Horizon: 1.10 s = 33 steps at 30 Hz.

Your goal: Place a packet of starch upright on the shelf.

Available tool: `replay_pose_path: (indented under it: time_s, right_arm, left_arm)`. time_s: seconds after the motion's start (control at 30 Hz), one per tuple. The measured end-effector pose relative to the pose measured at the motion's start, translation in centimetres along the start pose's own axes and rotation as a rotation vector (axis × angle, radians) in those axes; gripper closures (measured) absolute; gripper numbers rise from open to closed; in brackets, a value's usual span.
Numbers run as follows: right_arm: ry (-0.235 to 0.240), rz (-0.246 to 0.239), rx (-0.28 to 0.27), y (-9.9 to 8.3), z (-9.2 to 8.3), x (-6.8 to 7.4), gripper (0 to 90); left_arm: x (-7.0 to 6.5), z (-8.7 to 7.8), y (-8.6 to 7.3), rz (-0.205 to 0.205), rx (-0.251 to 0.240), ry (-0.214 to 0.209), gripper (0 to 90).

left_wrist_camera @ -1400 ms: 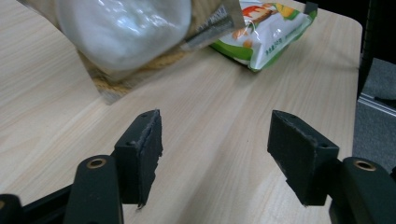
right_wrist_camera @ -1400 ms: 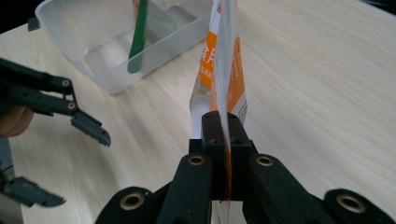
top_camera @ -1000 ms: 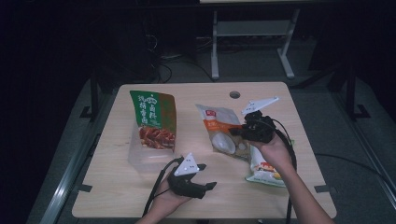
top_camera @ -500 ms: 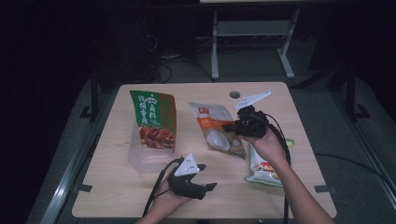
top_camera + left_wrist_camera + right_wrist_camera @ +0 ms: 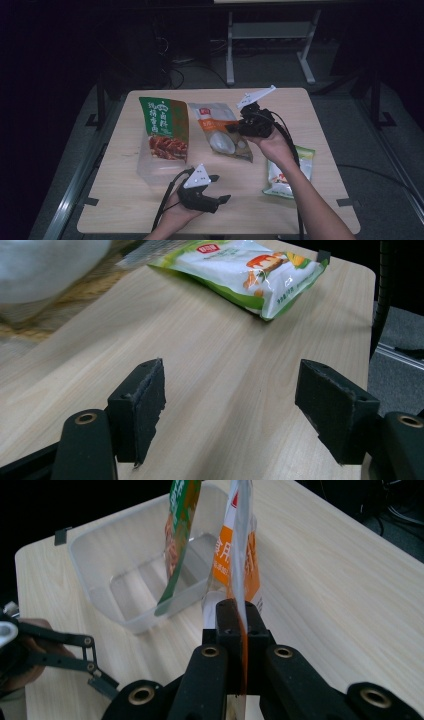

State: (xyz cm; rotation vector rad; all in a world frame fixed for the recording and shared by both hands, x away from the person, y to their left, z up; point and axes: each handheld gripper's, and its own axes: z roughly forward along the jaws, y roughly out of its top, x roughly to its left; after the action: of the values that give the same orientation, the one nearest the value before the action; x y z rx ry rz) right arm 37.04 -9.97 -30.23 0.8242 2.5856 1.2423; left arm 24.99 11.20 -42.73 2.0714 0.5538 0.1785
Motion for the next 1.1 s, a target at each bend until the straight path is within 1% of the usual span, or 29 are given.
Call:
replay_pose_path:
  time_s: [0.07, 0.1, 0.13, 0.17, 0.2, 0.23, 0.27, 0.3, 0.33, 0.4, 0.43, 0.47, 0.5, 0.53, 0.7, 0.73, 0.8, 0.83, 0.87, 0.9, 1.0, 1.03, 1.1]
  right_arm:
    - [0.001, 0.000, -0.003, 0.3, 0.1, 0.0, 90.0]
    - [0.006, -0.011, -0.006, 0.8, 0.4, 0.0, 90.0]
    - [0.006, -0.011, -0.006, 0.8, 0.4, 0.0, 90.0]
    - [0.010, -0.014, -0.005, 1.3, 0.7, 0.0, 90.0]
    - [0.010, -0.014, -0.005, 1.3, 0.7, 0.0, 90.0]
    - [0.013, -0.015, -0.007, 1.9, 1.0, 0.0, 90.0]
    - [0.013, -0.015, -0.007, 1.9, 1.0, 0.0, 90.0]
    - [0.018, -0.023, -0.005, 2.4, 1.4, -0.2, 90.0]
    - [0.018, -0.023, -0.005, 2.4, 1.4, -0.2, 90.0]
    - [0.028, -0.022, -0.019, 3.4, 1.8, -0.4, 90.0]
    - [0.028, -0.022, -0.019, 3.4, 1.8, -0.4, 90.0]
    - [0.028, -0.025, -0.022, 3.8, 2.0, -0.4, 90.0]
    - [0.028, -0.034, -0.024, 4.2, 2.1, -0.5, 90.0]
    - [0.025, -0.040, -0.028, 4.5, 2.2, -0.4, 90.0]
    - [0.036, -0.053, -0.036, 6.4, 2.8, -0.6, 90.0]
    - [0.035, -0.062, -0.042, 6.8, 3.0, -0.7, 90.0]
    - [0.046, -0.062, -0.049, 7.5, 3.5, -0.9, 90.0]
    - [0.047, -0.062, -0.050, 7.8, 3.7, -0.9, 90.0]
    - [0.049, -0.075, -0.057, 8.2, 4.1, -1.1, 90.0]
    - [0.053, -0.062, -0.058, 8.5, 4.4, -1.1, 90.0]
    - [0.068, -0.059, -0.062, 9.3, 5.5, -1.5, 90.0]
    - [0.070, -0.065, -0.066, 9.5, 5.9, -1.7, 90.0]
    - [0.082, -0.052, -0.068, 9.8, 6.7, -1.9, 90.0]
  left_arm:
    - [0.0, -0.1, 0.0, 0.002, -0.001, 0.000, 27.6]
    - [0.0, -0.1, 0.0, -0.001, -0.003, 0.002, 27.6]
    - [0.0, 0.0, 0.0, -0.004, -0.007, 0.001, 27.6]
    - [0.0, -0.1, 0.0, -0.004, -0.005, 0.003, 27.6]
    - [0.0, -0.1, -0.1, -0.002, -0.005, 0.004, 27.6]
    - [0.0, -0.1, -0.1, -0.003, -0.004, 0.002, 27.6]
    - [0.0, -0.1, -0.1, -0.005, -0.004, 0.000, 27.6]
    - [0.0, -0.1, -0.1, -0.005, -0.005, 0.001, 27.5]
    - [0.0, -0.2, -0.1, -0.007, -0.004, 0.002, 27.5]
    - [0.1, -0.1, -0.2, -0.006, -0.010, 0.001, 27.5]
    - [0.1, -0.1, -0.2, -0.004, -0.007, 0.001, 27.5]
    - [-0.1, -0.1, -0.2, -0.014, -0.007, -0.002, 27.6]
    - [-0.1, -0.1, -0.2, -0.010, -0.003, -0.002, 27.6]
    - [-0.1, 0.0, -0.3, -0.014, -0.002, -0.005, 27.6]
    - [0.0, -0.1, -0.2, -0.020, -0.008, -0.007, 27.5]
    - [0.0, -0.1, -0.2, -0.021, -0.008, -0.008, 27.5]
    - [0.2, -0.1, -0.2, -0.004, -0.001, -0.004, 27.5]
    - [0.2, -0.1, -0.3, -0.005, 0.000, -0.003, 27.4]
    - [0.3, -0.1, -0.3, -0.007, 0.001, -0.003, 27.4]
    - [0.2, -0.1, -0.3, -0.014, -0.001, -0.005, 27.4]
    - [0.1, -0.1, -0.4, -0.010, 0.002, -0.003, 27.4]
    - [0.2, -0.2, -0.4, -0.009, 0.001, -0.002, 27.4]
    - [0.1, -0.2, -0.4, -0.009, 0.000, -0.002, 27.4]
